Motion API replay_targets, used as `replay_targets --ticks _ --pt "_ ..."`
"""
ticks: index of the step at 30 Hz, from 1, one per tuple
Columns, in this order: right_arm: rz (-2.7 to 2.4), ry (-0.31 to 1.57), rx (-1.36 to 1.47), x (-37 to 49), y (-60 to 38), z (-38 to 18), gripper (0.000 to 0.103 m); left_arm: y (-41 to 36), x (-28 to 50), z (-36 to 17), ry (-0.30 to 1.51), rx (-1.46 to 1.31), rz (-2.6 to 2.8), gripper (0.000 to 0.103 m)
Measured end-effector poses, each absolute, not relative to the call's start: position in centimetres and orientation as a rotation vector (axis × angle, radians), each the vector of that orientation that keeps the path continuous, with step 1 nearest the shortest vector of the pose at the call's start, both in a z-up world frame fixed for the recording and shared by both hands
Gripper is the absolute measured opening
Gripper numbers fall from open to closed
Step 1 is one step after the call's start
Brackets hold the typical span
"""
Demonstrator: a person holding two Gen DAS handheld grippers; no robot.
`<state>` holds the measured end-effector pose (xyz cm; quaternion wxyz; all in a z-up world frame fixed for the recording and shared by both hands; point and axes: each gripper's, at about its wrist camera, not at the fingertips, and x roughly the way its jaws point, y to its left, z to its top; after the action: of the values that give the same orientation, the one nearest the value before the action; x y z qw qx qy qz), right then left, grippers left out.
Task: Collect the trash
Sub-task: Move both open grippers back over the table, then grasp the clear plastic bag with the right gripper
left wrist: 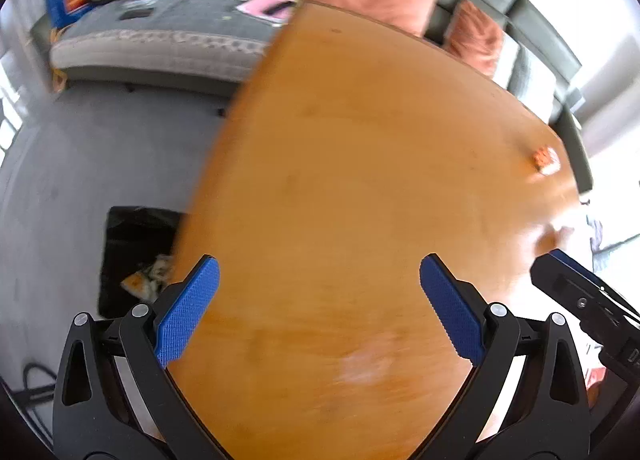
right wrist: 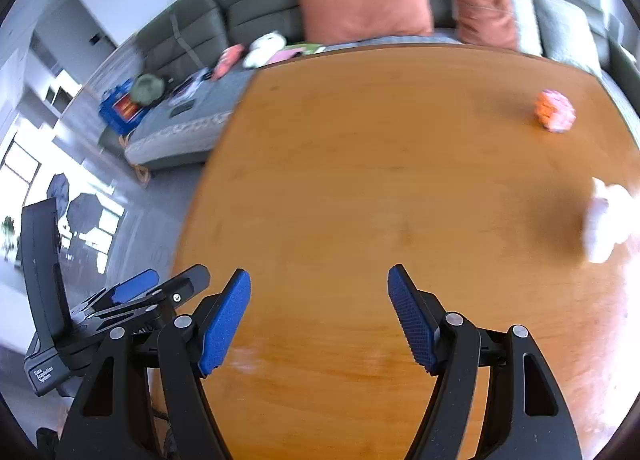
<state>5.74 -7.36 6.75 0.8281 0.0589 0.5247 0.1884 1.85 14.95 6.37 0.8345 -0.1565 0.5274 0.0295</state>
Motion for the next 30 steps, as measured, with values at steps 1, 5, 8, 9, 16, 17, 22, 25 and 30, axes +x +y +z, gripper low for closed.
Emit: replay_targets --ticks 1,5,8,9,16,17,22,25,30 --pt "0.386 1.113 0.133 6.0 -8.3 6.7 0.072 14.0 2.3 6.4 1.117 -0.326 0.053 0.097" --pt "0.305 1.106 0.165 7.5 -13.3 6.4 0.072 9.7 4.9 6.8 1.106 -0.285 -0.013 0.097" --pt "0.252 1.111 0.195 8.3 -16.5 5.8 0.072 6.3 7.1 7.2 1.108 -0.224 -0.057 0.097" --pt "0.227 1.113 0.204 8.7 -17.9 5.6 0.072 5.7 7.5 7.3 1.109 -0.214 -0.069 0.097" --pt "0.033 1.111 0.257 11.1 -25.5 3.9 0.072 -1.5 12.5 7.8 1.111 -0.110 -0.141 0.097" --pt "0.006 1.110 0.261 11.4 -26.1 3.7 0.072 -2.4 13.1 7.8 1.113 -0.098 -0.150 0.097" --pt "-0.085 1.129 0.299 13.0 -29.3 1.7 0.072 -6.2 16.1 7.5 1.124 -0.031 -0.198 0.097" --pt "-0.111 1.142 0.340 13.5 -31.0 0.4 0.072 -8.3 17.8 7.2 1.130 0.004 -0.229 0.097" --pt "-0.125 1.146 0.359 13.7 -32.2 -0.5 0.061 -11.1 19.6 6.7 1.122 0.050 -0.267 0.097"
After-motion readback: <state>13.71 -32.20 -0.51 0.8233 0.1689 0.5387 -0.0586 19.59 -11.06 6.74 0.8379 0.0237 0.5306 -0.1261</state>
